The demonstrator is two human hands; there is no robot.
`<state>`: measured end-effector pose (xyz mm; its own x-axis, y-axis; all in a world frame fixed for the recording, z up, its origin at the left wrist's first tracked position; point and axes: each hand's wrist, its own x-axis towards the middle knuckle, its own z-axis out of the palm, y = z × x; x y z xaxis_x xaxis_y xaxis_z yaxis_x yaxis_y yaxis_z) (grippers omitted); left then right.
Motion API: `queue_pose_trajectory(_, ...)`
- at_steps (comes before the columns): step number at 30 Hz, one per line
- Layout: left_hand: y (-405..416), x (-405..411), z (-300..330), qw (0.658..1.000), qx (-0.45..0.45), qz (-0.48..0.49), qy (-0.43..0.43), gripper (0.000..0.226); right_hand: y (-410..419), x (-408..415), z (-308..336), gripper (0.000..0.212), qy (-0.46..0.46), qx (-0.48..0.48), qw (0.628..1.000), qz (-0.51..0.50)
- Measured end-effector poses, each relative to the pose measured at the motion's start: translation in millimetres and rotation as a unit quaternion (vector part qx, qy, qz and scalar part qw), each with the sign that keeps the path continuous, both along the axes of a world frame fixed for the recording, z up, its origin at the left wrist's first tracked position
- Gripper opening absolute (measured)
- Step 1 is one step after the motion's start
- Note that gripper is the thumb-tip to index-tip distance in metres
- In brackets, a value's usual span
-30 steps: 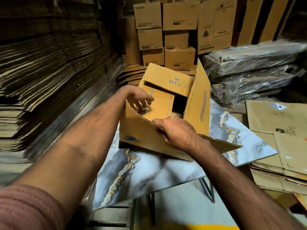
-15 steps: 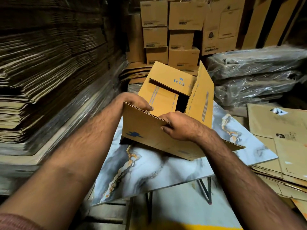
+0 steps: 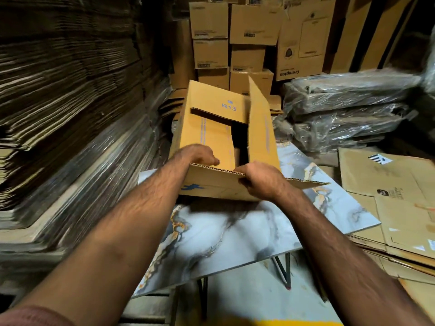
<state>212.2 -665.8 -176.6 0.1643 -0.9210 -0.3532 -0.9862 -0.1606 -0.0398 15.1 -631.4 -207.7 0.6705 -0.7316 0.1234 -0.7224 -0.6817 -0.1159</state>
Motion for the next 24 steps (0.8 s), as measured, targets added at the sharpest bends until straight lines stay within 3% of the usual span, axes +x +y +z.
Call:
queue_pose_trajectory(2,-2.6,-2.6,-13.6,1.0,-0.016,0.016,-0.006,0.056,-7.2,-5.7,-8.6,0.013,0.001,0.051,0.999,0.02)
queue_pose_trajectory(4,-4.9,-3.6,-23.9,0.999,-0.018,0.041,-0.009,0.056,-12.6,-14.0,-11.9,0.021,-0.014,0.169,0.984,0.051)
queue_pose_trajectory(7,1.9,-3.4,-32.5,0.998,-0.026,0.061,-0.019,0.055,-5.0,-19.9,-0.2,0.075,-0.095,0.397,0.911,0.052)
queue_pose_trajectory(9,5.2,0.9,-42.6,0.997,-0.04,0.064,-0.028,0.059,-13.3,-17.3,3.8,0.083,-0.146,0.475,0.868,0.004)
queue_pose_trajectory(11,10.7,2.2,-54.4,0.995,-0.062,0.065,-0.032,0.063,-30.3,-8.5,2.9,0.077,-0.12,0.421,0.898,-0.039)
queue_pose_trajectory(13,14.0,1.4,-64.3,0.994,-0.078,0.066,-0.033,0.066,-50.5,5.0,-5.9,0.065,-0.081,0.254,0.962,-0.054)
queue_pose_trajectory(14,15.7,0.1,-68.2,0.994,-0.083,0.067,-0.032,0.068,-59.5,12.3,-12.3,0.06,-0.1,0.179,0.977,-0.059)
queue_pose_trajectory(16,20.9,-3.2,-75.6,0.993,-0.092,0.071,-0.032,0.069,-71.0,26.6,-24.5,0.054,-0.149,0.062,0.983,-0.084)
queue_pose_trajectory(18,26.4,-4.2,-85.9,0.99,-0.11,0.075,-0.035,0.069,-79.5,39.0,-33.9,0.053,-0.123,-0.048,0.982,-0.136)
queue_pose_trajectory(20,30.9,-3.4,-96.2,0.987,-0.136,0.077,-0.035,0.067,-88.7,45.8,-40.7,0.059,-0.124,-0.075,0.972,-0.184)
queue_pose_trajectory(24,37.0,0.7,-110.8,0.984,-0.163,0.057,-0.05,0.065,-103.0,50.0,-53.3,0.078,-0.155,-0.024,0.958,-0.241)
